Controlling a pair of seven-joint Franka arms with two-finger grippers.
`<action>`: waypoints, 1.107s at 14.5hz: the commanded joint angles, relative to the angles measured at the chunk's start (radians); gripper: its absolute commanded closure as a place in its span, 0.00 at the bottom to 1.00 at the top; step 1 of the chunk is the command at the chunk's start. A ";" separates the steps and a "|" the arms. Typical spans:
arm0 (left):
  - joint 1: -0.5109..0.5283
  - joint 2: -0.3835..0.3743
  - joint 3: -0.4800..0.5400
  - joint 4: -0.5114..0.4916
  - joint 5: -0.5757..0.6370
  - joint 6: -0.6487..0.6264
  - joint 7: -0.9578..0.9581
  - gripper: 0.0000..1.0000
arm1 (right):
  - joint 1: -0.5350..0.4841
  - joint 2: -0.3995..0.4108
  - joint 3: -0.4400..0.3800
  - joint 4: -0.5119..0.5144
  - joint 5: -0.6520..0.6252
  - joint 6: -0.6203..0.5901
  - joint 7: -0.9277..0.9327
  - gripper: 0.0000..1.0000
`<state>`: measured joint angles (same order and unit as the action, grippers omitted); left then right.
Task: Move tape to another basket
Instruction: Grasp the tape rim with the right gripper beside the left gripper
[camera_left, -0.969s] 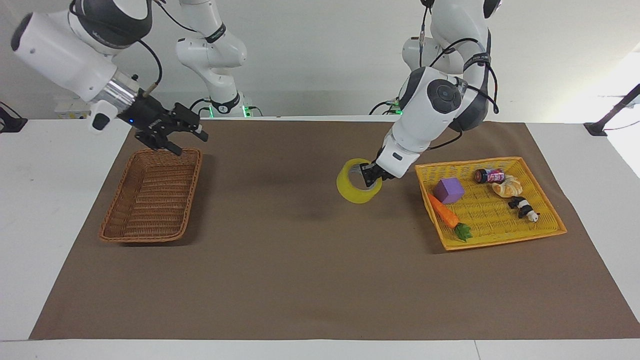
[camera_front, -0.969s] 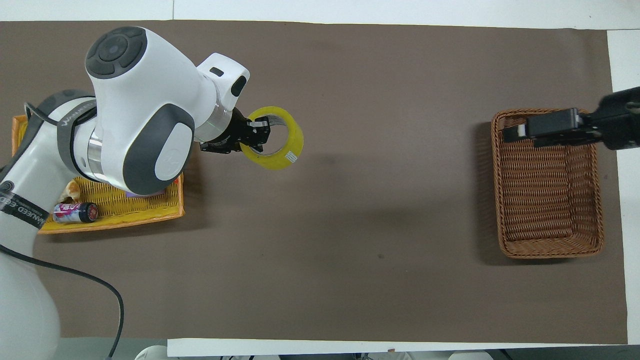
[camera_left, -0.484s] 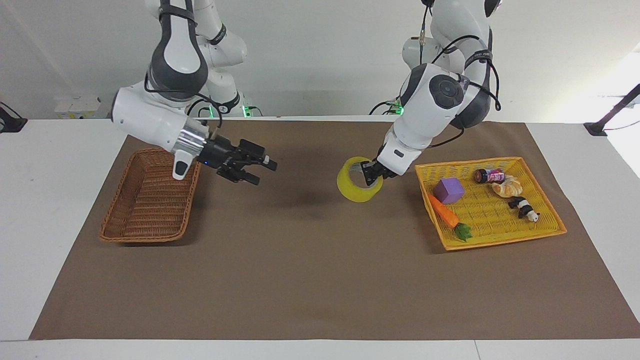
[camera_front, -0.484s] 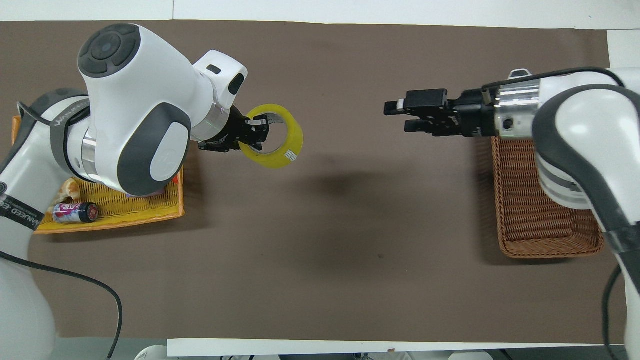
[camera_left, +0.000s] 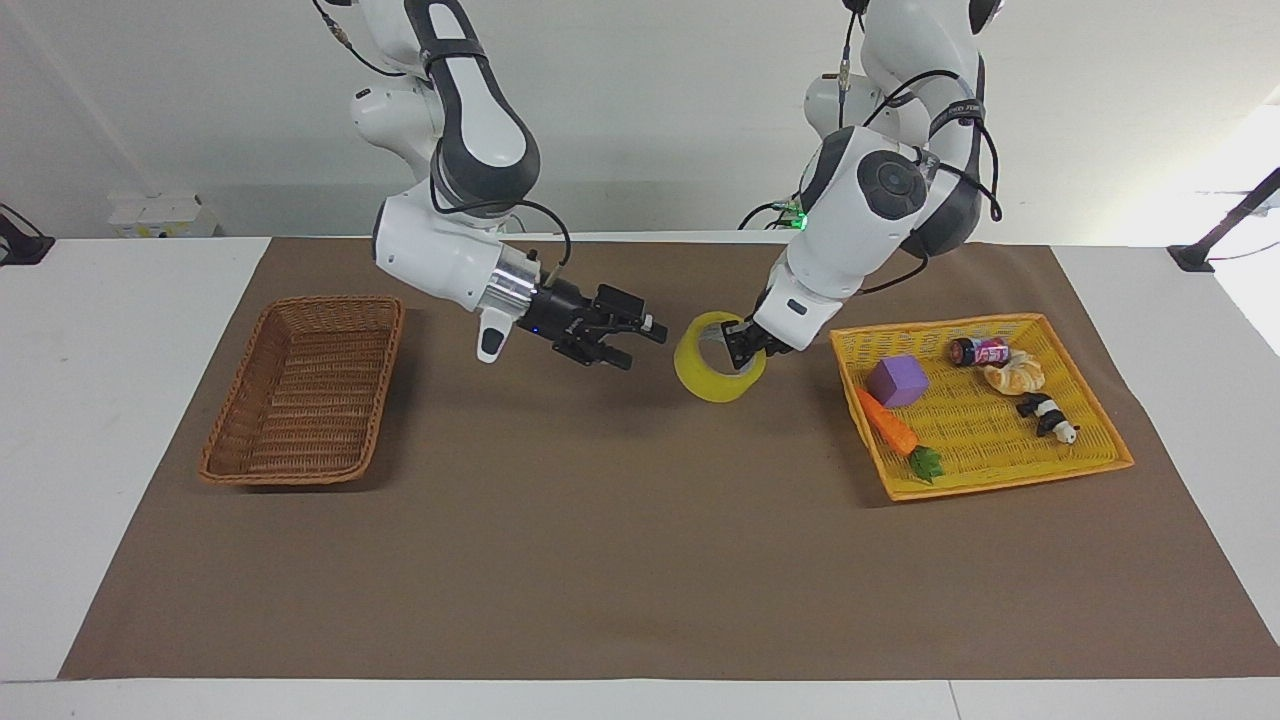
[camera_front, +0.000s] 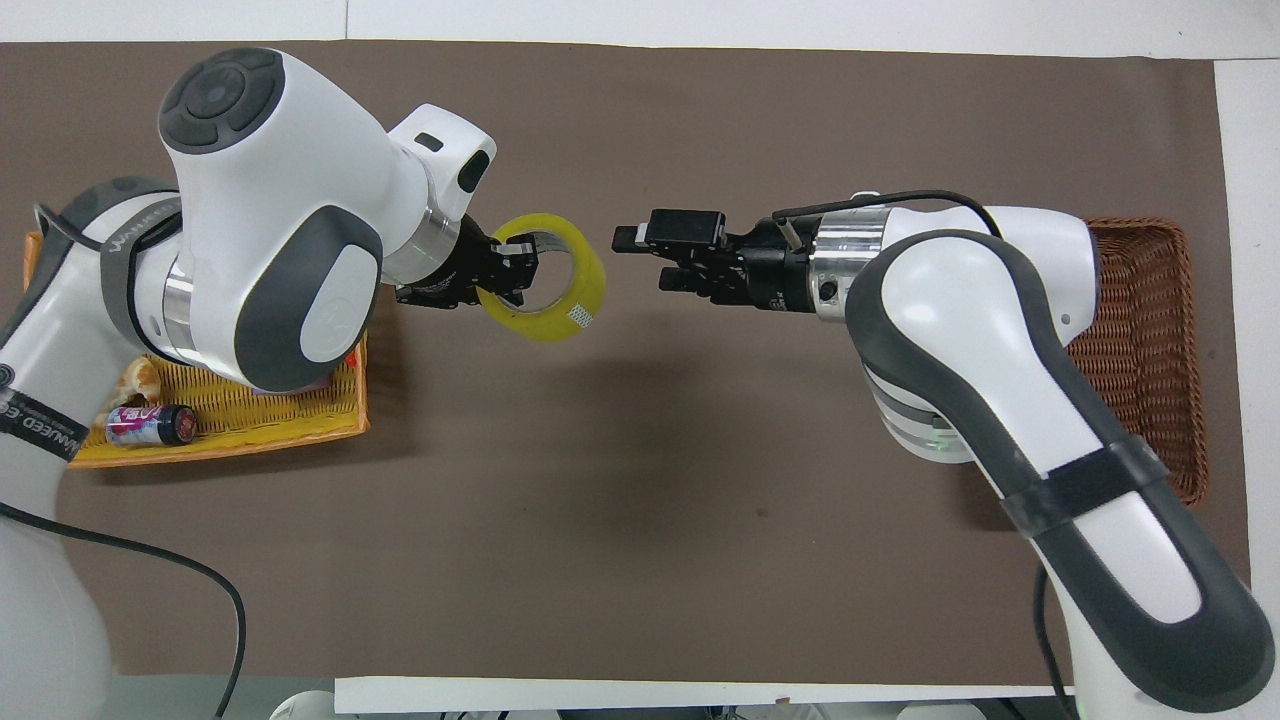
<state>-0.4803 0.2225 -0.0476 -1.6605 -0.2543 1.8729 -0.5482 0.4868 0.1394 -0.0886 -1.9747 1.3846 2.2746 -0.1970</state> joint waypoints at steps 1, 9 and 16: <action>-0.017 -0.017 0.015 0.007 -0.016 -0.034 -0.001 1.00 | 0.058 0.006 -0.005 -0.023 0.065 0.072 -0.009 0.01; -0.014 -0.017 0.017 0.019 -0.016 -0.064 -0.013 1.00 | 0.081 0.006 -0.005 -0.024 0.091 0.085 -0.006 0.40; -0.015 -0.017 0.018 0.021 -0.016 -0.067 -0.015 1.00 | 0.087 0.002 -0.005 -0.035 0.091 0.079 0.004 0.98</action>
<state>-0.4812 0.2203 -0.0447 -1.6546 -0.2554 1.8265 -0.5488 0.5670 0.1515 -0.0918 -1.9901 1.4554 2.3526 -0.1970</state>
